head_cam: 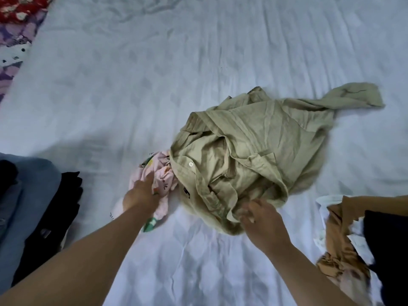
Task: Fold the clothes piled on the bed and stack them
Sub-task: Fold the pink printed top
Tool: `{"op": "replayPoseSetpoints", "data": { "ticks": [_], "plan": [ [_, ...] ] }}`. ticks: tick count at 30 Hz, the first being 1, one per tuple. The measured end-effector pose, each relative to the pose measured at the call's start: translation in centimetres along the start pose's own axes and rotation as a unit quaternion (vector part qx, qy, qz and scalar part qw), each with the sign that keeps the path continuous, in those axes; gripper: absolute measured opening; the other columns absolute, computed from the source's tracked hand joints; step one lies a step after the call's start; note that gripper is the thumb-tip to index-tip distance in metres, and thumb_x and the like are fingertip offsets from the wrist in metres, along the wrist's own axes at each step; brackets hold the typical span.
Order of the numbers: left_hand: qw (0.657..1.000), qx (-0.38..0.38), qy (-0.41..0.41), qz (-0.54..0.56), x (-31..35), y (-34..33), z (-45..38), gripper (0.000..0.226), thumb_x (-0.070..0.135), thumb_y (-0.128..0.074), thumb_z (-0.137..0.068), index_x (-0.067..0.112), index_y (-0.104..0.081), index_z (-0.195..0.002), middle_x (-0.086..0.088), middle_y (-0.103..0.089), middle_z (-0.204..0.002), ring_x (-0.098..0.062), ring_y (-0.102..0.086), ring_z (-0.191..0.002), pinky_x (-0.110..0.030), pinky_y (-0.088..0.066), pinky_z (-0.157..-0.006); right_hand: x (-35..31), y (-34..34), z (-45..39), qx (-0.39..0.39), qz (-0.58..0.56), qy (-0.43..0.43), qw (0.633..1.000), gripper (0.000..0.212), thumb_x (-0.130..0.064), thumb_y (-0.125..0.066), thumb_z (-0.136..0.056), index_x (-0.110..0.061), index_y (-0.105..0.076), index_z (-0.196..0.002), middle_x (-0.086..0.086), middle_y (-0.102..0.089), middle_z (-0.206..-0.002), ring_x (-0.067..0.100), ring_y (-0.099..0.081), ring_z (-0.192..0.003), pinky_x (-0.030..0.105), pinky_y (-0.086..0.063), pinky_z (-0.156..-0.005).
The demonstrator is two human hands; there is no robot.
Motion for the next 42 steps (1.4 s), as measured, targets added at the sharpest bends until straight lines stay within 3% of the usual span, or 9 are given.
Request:
{"op": "replayPoseSetpoints", "data": {
  "ticks": [5,7,12,19,23,26,31,34,42],
  "plan": [
    [0.997,-0.041,-0.052,0.029,0.7,-0.9,4.4,0.050,0.035,-0.053,-0.088,0.037,-0.043,-0.137,-0.003,-0.052,-0.136,-0.025,-0.051,-0.121,-0.028,-0.041,-0.093,0.4,-2.3,0.1,-0.209,0.113,0.038,0.971,0.032,-0.036,-0.050,-0.087,-0.037,-0.063,-0.117,-0.004,-0.021,-0.156,0.024,-0.002,-0.147,0.032,-0.010,-0.114],
    [0.995,-0.052,-0.079,0.012,0.1,-1.4,6.2,0.049,0.035,-0.053,-0.087,0.040,-0.044,-0.136,-0.001,-0.054,-0.134,-0.023,-0.052,-0.120,-0.026,-0.042,-0.092,-0.1,-2.6,0.7,-0.246,0.133,0.033,0.960,0.030,-0.031,-0.052,-0.088,-0.034,-0.058,-0.117,-0.013,-0.034,-0.147,0.023,0.001,-0.146,0.040,-0.005,-0.114],
    [0.987,-0.094,-0.125,0.041,-2.2,-0.6,11.1,0.040,0.042,-0.048,-0.068,0.033,-0.062,-0.104,0.000,-0.053,-0.107,-0.019,-0.056,-0.102,-0.025,-0.043,-0.079,-1.5,-1.0,3.3,-0.245,0.148,0.031,0.958,0.020,-0.037,-0.050,-0.090,-0.031,-0.034,-0.078,-0.010,-0.050,-0.093,0.017,-0.048,-0.110,0.039,-0.021,-0.106],
    [0.896,-0.078,-0.163,0.406,-3.2,6.0,18.3,0.033,0.002,-0.041,-0.061,0.026,-0.063,-0.067,0.006,-0.063,-0.064,-0.004,-0.055,-0.063,-0.017,-0.042,-0.059,-7.8,5.6,7.3,-0.227,-0.021,0.042,0.973,0.014,-0.037,-0.062,-0.084,-0.030,-0.054,-0.094,-0.011,-0.057,-0.093,0.013,-0.055,-0.092,0.023,-0.043,-0.071],
    [0.840,-0.084,-0.187,0.503,-1.3,11.5,22.5,0.020,0.004,-0.046,-0.064,0.004,-0.061,-0.079,0.002,-0.061,-0.065,-0.011,-0.055,-0.063,-0.017,-0.042,-0.054,-13.1,9.7,10.3,-0.229,-0.198,0.086,0.949,0.060,-0.017,-0.072,-0.081,-0.031,-0.042,-0.131,-0.020,-0.049,-0.106,-0.021,-0.053,-0.084,0.000,-0.040,-0.072],
    [0.816,-0.069,-0.236,0.523,0.7,15.3,25.8,0.013,0.006,-0.052,-0.083,0.009,-0.063,-0.087,0.007,-0.065,-0.071,-0.004,-0.058,-0.066,-0.014,-0.044,-0.058,-15.7,13.0,12.5,-0.201,-0.249,0.154,0.935,0.071,-0.015,-0.082,-0.067,-0.044,-0.046,-0.120,-0.022,-0.056,-0.119,-0.017,-0.054,-0.097,0.005,-0.042,-0.081],
    [0.769,-0.028,-0.276,0.575,3.7,20.7,30.0,0.039,0.029,-0.064,-0.078,-0.002,-0.060,-0.101,-0.009,-0.064,-0.086,-0.016,-0.057,-0.079,-0.030,-0.044,-0.072,-17.9,18.4,15.4,-0.082,-0.283,0.222,0.930,0.034,-0.017,-0.077,-0.076,-0.049,-0.065,-0.077,-0.026,-0.069,-0.082,-0.010,-0.062,-0.078,0.015,-0.046,-0.068],
    [0.755,-0.002,-0.276,0.595,5.2,23.4,31.8,0.014,0.015,-0.054,-0.095,0.007,-0.065,-0.095,-0.003,-0.065,-0.082,-0.012,-0.058,-0.075,-0.024,-0.046,-0.069,-18.1,21.5,15.5,-0.014,-0.309,0.224,0.924,0.033,-0.012,-0.063,-0.087,-0.028,-0.063,-0.058,-0.010,-0.055,-0.052,0.003,-0.047,-0.055,0.025,-0.037,-0.056],
    [0.707,0.088,-0.207,0.671,7.0,28.2,33.7,0.023,0.031,-0.068,-0.086,0.013,-0.065,-0.101,-0.010,-0.072,-0.097,-0.024,-0.068,-0.087,-0.040,-0.055,-0.082,-18.3,28.7,15.9,0.043,-0.496,0.134,0.857,0.038,-0.020,-0.050,-0.097,-0.019,-0.051,-0.059,0.003,-0.044,-0.061,0.018,-0.044,-0.065,0.031,-0.032,-0.065]
  ]
}}
Point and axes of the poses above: each hand's wrist, its own z-axis away from the middle knuckle, its own y-axis out of the back of the hand, x = y × z, the point moved 2 cm from there along -z, towards the middle knuckle
